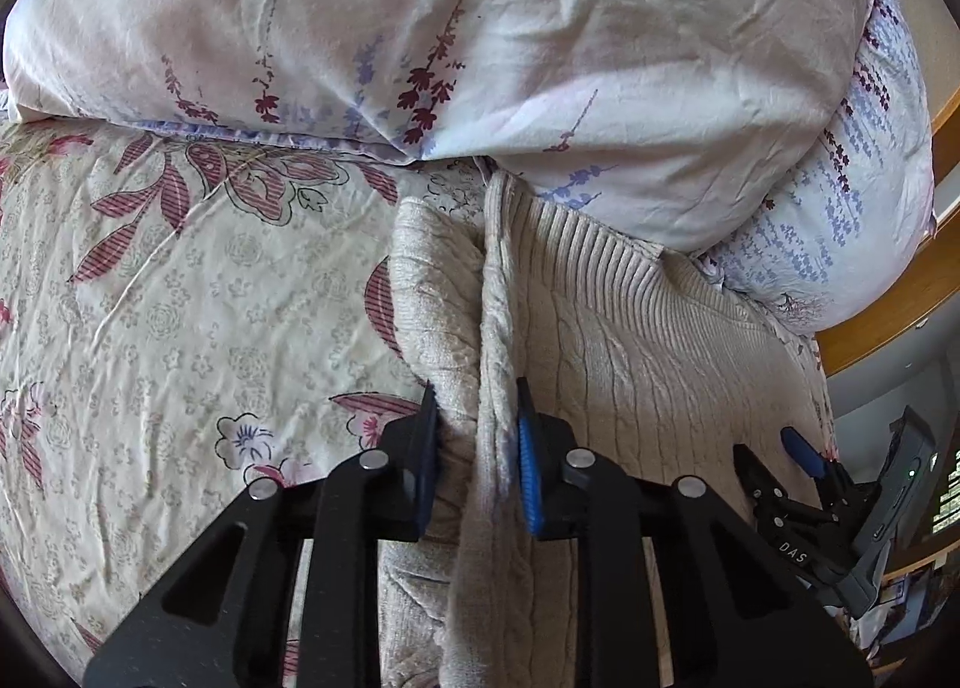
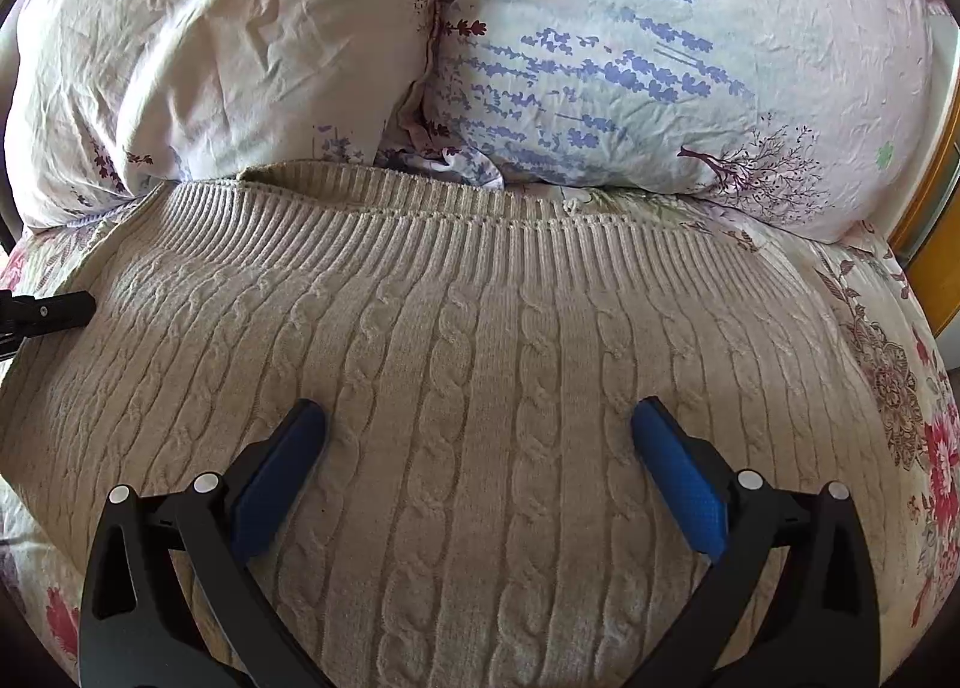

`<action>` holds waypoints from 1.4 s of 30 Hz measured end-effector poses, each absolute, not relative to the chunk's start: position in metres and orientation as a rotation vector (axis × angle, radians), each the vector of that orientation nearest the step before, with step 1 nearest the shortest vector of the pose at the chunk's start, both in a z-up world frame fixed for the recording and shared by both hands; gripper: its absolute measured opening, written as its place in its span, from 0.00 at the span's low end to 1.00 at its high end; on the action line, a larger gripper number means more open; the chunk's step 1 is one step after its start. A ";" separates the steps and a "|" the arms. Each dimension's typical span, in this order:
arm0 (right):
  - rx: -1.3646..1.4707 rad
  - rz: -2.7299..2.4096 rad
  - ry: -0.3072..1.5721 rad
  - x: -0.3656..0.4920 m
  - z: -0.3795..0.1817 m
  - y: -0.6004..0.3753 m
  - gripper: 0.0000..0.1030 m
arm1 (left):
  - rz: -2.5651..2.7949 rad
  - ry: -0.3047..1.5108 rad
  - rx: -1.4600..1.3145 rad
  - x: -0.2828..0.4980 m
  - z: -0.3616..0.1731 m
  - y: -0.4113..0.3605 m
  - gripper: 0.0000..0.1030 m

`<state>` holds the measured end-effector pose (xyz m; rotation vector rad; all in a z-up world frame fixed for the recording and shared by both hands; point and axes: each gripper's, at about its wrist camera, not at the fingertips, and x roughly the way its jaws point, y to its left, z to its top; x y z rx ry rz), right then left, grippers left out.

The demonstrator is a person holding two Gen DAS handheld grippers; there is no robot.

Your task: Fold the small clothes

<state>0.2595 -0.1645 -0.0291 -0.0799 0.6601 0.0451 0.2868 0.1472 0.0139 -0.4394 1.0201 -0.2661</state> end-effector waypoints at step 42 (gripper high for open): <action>-0.072 -0.186 0.609 0.217 -0.011 -0.302 0.99 | -0.699 0.969 -0.617 0.284 0.064 -0.103 0.13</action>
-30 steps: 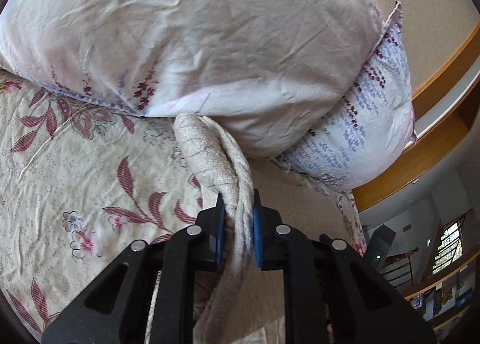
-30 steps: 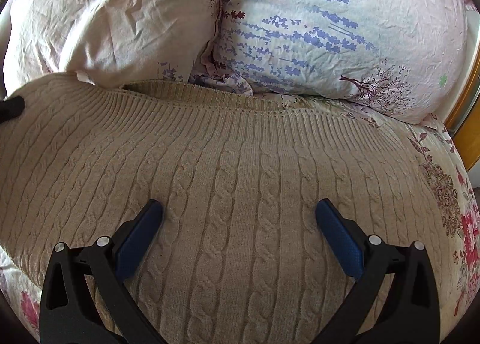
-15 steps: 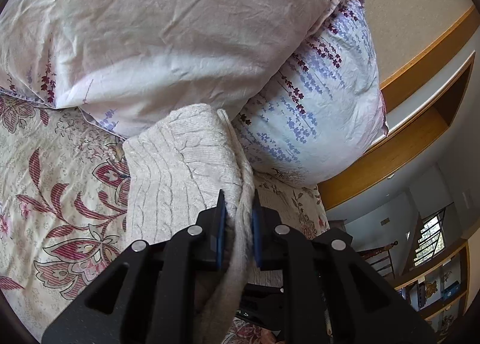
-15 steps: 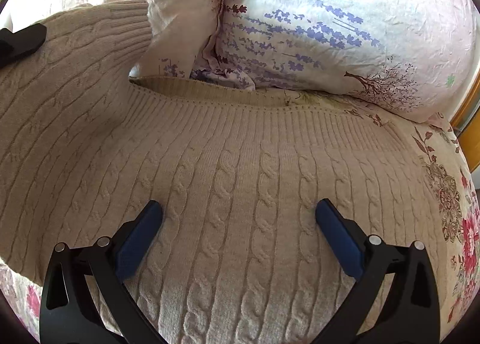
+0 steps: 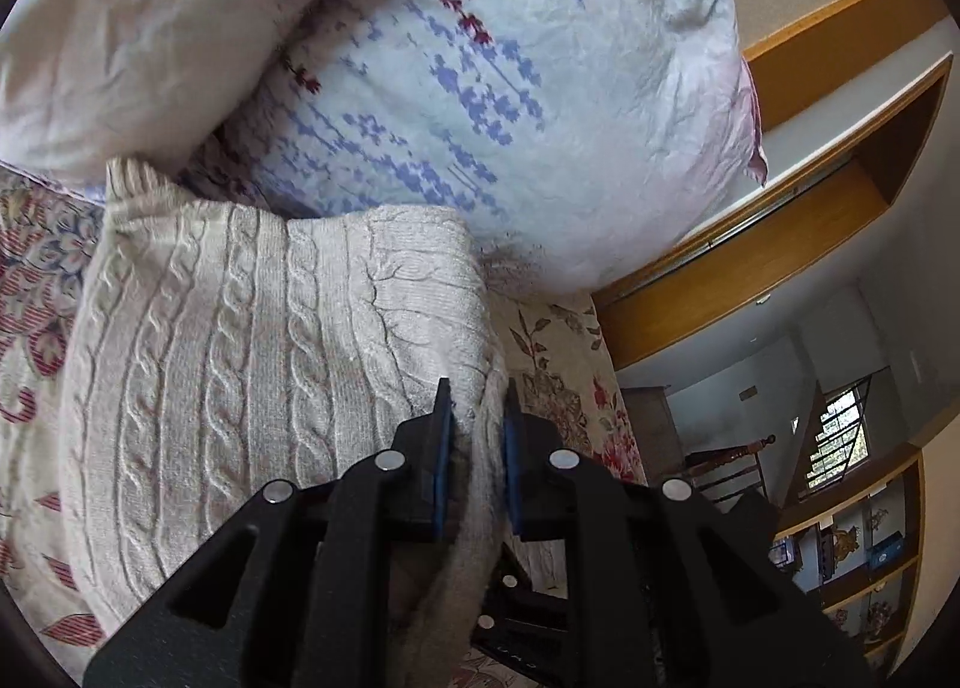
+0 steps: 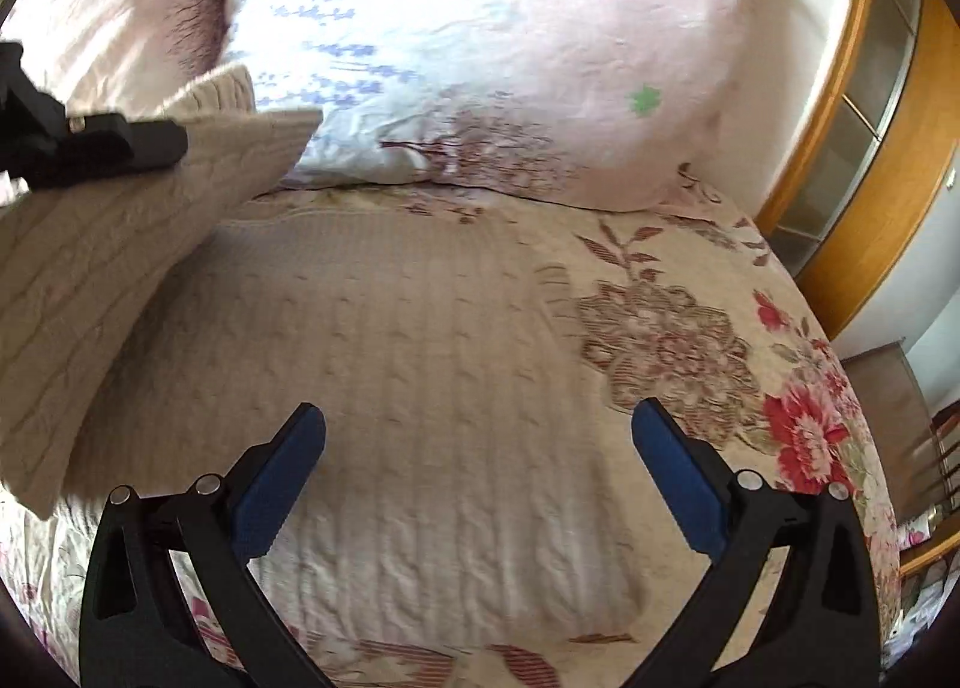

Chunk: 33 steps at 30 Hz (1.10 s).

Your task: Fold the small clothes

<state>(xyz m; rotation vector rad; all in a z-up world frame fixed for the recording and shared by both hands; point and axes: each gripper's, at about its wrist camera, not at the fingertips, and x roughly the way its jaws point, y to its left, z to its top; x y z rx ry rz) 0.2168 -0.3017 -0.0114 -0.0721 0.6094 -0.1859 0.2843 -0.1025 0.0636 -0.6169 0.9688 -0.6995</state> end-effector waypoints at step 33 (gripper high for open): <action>0.543 0.436 0.816 0.259 -0.019 -0.322 0.26 | -0.254 0.689 -0.001 0.197 0.043 -0.024 0.98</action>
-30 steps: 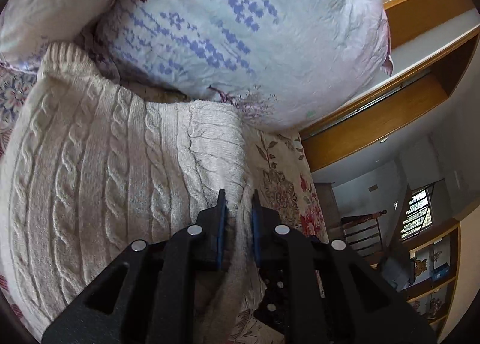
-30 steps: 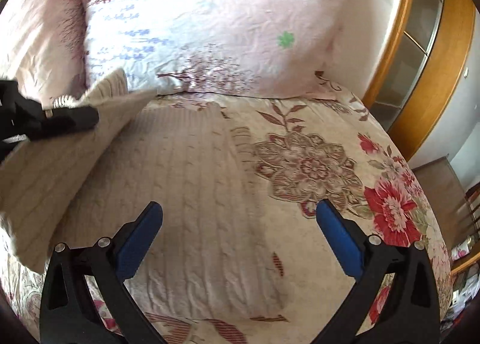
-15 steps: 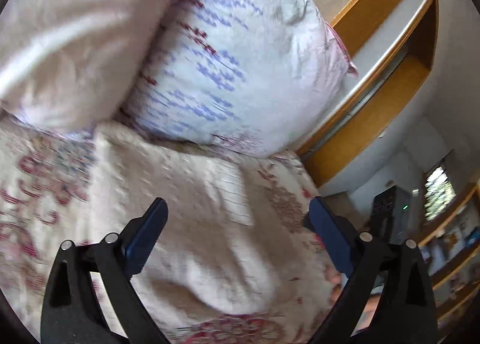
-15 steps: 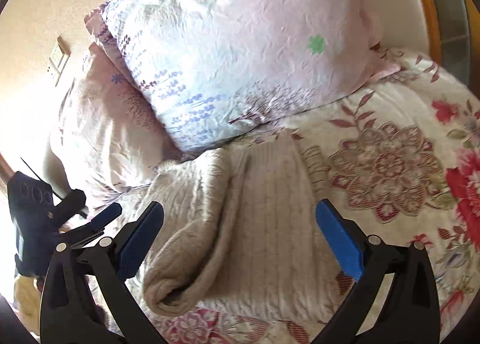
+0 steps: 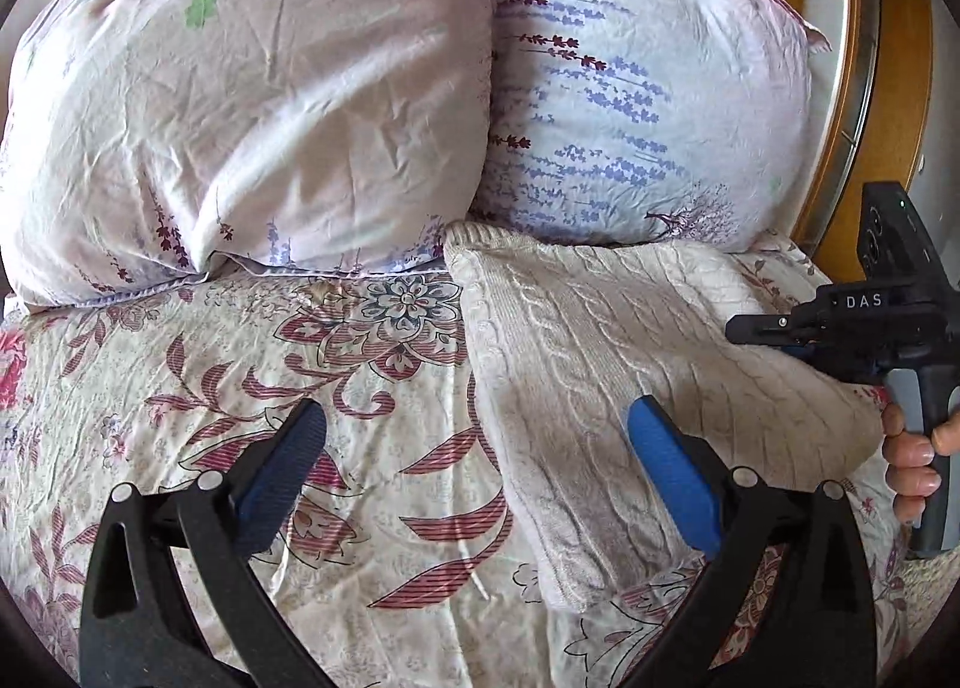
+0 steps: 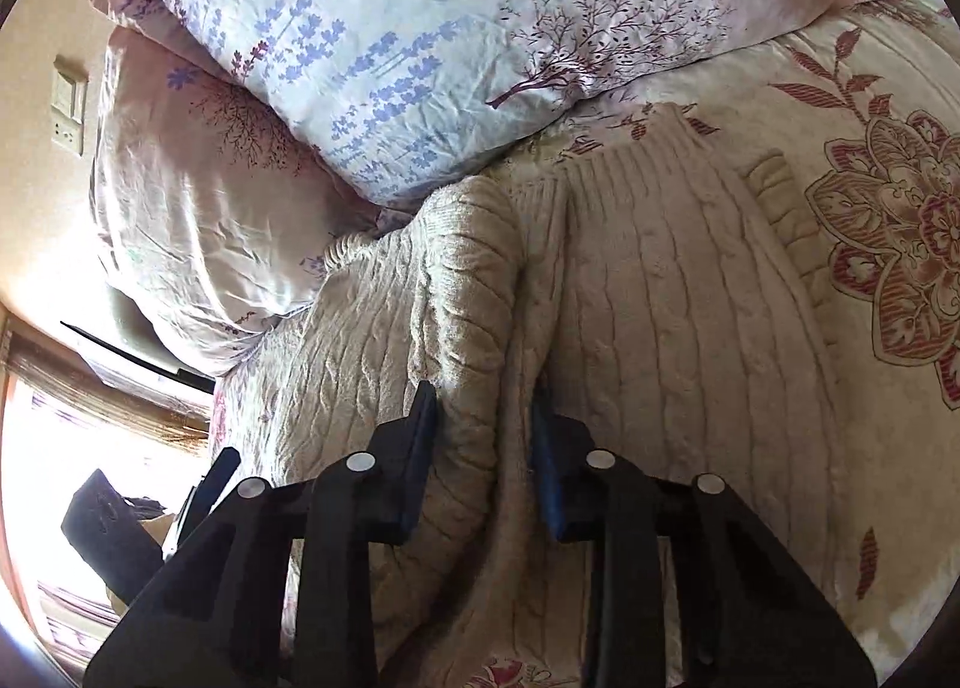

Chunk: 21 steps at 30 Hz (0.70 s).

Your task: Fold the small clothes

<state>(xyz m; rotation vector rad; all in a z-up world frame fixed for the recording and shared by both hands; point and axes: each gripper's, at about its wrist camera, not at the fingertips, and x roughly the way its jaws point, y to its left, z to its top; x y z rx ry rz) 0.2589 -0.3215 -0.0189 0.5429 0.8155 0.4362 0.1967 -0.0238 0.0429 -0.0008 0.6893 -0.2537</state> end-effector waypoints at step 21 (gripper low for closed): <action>0.575 0.157 0.674 0.258 -0.018 -0.401 0.14 | -0.260 0.683 0.122 0.187 0.035 -0.045 0.98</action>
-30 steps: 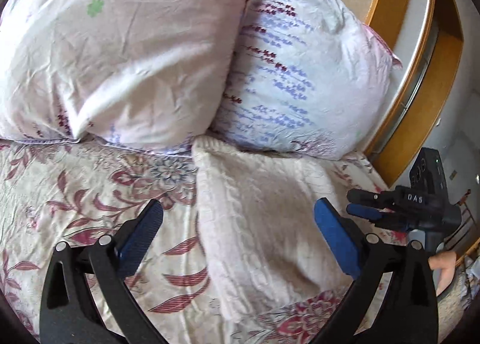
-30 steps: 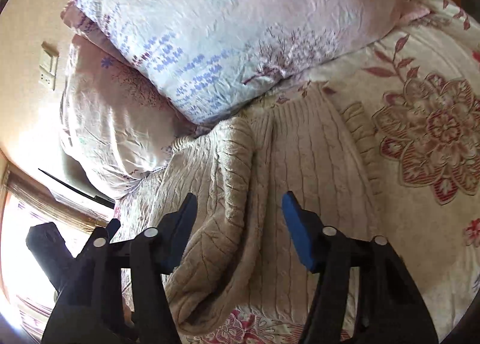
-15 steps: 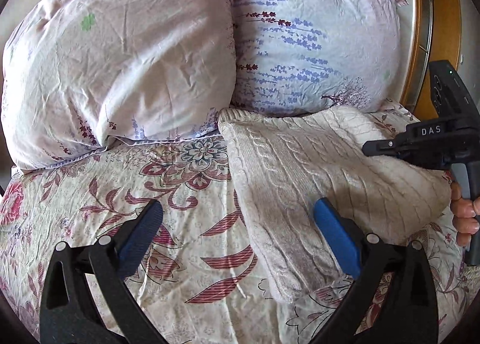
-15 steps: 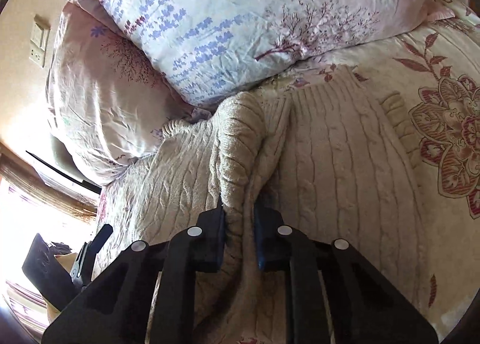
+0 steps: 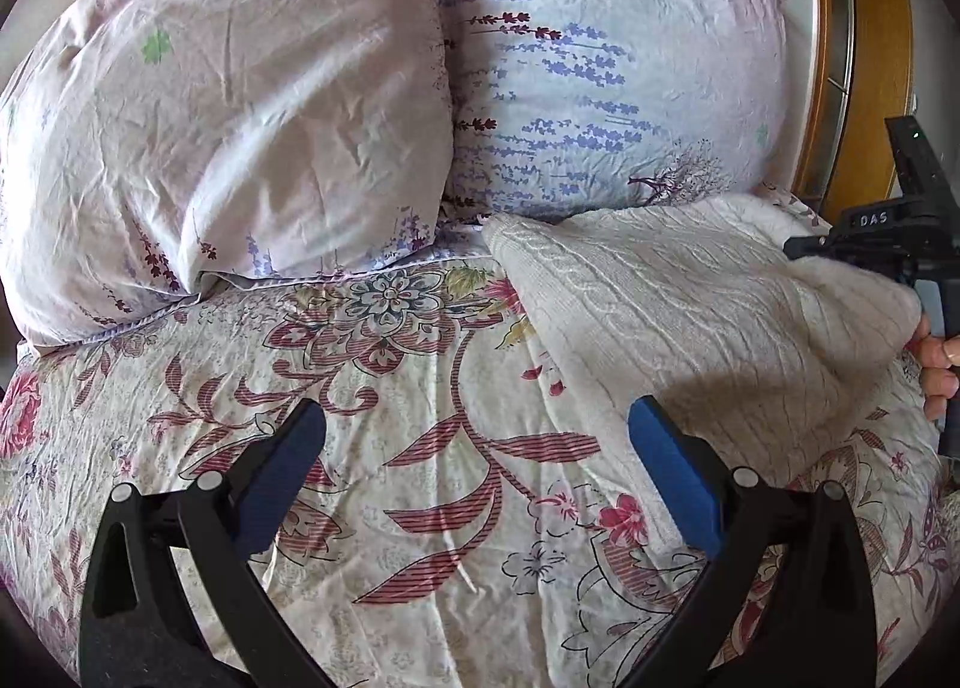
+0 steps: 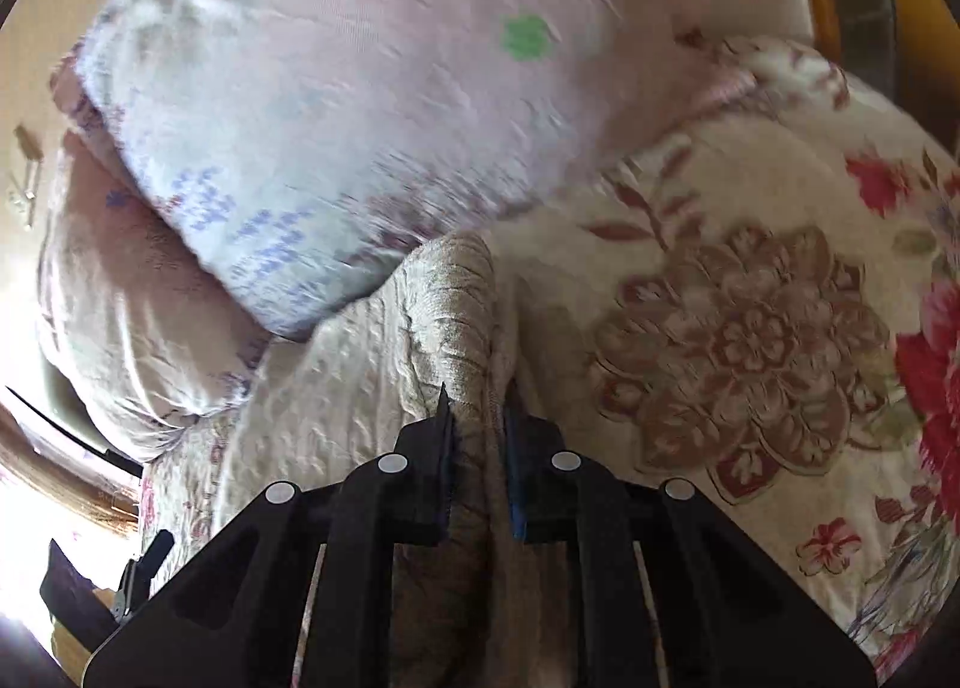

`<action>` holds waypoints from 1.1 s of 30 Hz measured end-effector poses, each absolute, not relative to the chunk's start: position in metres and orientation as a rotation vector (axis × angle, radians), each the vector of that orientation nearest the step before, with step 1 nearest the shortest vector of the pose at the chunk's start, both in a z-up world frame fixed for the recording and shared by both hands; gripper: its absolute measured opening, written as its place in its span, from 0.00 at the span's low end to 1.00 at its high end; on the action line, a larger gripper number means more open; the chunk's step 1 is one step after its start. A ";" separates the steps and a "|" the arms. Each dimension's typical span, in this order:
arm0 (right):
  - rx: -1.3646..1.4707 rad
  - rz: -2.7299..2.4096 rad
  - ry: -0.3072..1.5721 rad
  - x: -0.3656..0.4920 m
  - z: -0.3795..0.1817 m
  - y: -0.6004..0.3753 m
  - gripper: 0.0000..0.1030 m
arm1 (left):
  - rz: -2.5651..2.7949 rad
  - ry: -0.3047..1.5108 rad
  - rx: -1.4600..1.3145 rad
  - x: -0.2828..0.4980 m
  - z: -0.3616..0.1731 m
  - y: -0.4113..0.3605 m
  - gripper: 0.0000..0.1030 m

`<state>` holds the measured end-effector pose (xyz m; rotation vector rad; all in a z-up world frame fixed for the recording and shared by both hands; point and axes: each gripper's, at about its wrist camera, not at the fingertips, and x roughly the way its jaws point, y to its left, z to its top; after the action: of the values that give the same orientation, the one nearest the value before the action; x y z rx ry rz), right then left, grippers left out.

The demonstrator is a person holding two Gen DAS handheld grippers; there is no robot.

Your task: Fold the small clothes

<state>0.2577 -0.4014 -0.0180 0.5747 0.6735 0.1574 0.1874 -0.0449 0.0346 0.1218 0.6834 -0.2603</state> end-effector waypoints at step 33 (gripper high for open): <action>0.475 0.320 0.598 0.153 -0.026 -0.394 0.38 | -0.281 0.718 0.363 0.153 0.020 -0.097 0.98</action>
<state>0.1535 -0.3941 -0.0258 0.4751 0.5979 0.3197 0.1529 -0.0973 0.0197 0.3632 0.7182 -0.2815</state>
